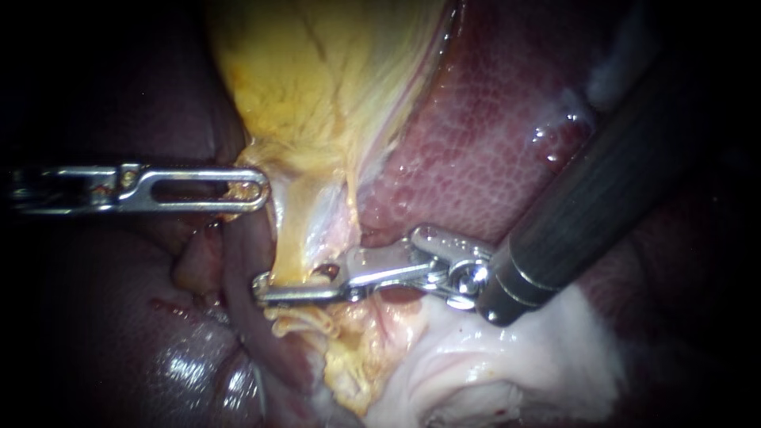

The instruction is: Going back third clip left tube

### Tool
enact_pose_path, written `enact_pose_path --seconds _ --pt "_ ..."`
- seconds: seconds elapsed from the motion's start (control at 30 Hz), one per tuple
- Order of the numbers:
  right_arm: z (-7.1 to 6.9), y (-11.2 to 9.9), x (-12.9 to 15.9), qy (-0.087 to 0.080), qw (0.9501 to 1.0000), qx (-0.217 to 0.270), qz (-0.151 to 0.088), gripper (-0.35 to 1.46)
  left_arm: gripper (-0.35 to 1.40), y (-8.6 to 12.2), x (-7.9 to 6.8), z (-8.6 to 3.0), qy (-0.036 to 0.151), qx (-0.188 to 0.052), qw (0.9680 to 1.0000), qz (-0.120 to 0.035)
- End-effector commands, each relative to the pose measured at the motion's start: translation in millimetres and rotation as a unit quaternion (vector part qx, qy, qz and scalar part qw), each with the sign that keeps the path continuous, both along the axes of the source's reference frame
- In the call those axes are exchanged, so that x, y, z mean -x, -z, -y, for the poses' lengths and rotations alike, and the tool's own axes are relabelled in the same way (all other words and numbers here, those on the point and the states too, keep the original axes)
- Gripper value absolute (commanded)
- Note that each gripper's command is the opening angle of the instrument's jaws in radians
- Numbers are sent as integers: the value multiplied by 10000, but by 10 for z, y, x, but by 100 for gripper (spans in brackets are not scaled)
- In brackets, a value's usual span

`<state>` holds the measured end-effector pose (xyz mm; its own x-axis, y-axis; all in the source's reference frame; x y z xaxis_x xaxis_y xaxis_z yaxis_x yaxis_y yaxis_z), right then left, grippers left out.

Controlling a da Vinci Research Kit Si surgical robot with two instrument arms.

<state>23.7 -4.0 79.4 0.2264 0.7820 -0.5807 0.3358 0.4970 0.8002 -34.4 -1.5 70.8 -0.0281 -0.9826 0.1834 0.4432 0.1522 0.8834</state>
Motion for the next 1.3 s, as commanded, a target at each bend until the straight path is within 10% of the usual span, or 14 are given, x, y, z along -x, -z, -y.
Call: enact_pose_path --seconds 0.03,0.17,0.3,0.4,0.83,1.3 --pt "0 1 0 7 10000 -27 8 -35 -35 0 0 0 -1 0 10000 2" --pt "1 2 2 31 9998 -162 60 -35 -35 0 0 0 -1 0 10000 2" --pt "4 3 4 -306 9991 -117 264 42 -35 0 0 0 -1 0 10000 2" --pt "5 4 3 -677 9965 -128 475 60 -35 0 -1 0 -2 0 10000 3" --pt "6 9 20 -706 9969 237 262 60 -35 1 -1 1 -1 0 10000 2" --pt "-18 -4 53 -1226 9890 654 517 60 -35 1 -1 1 -2 0 10000 3"
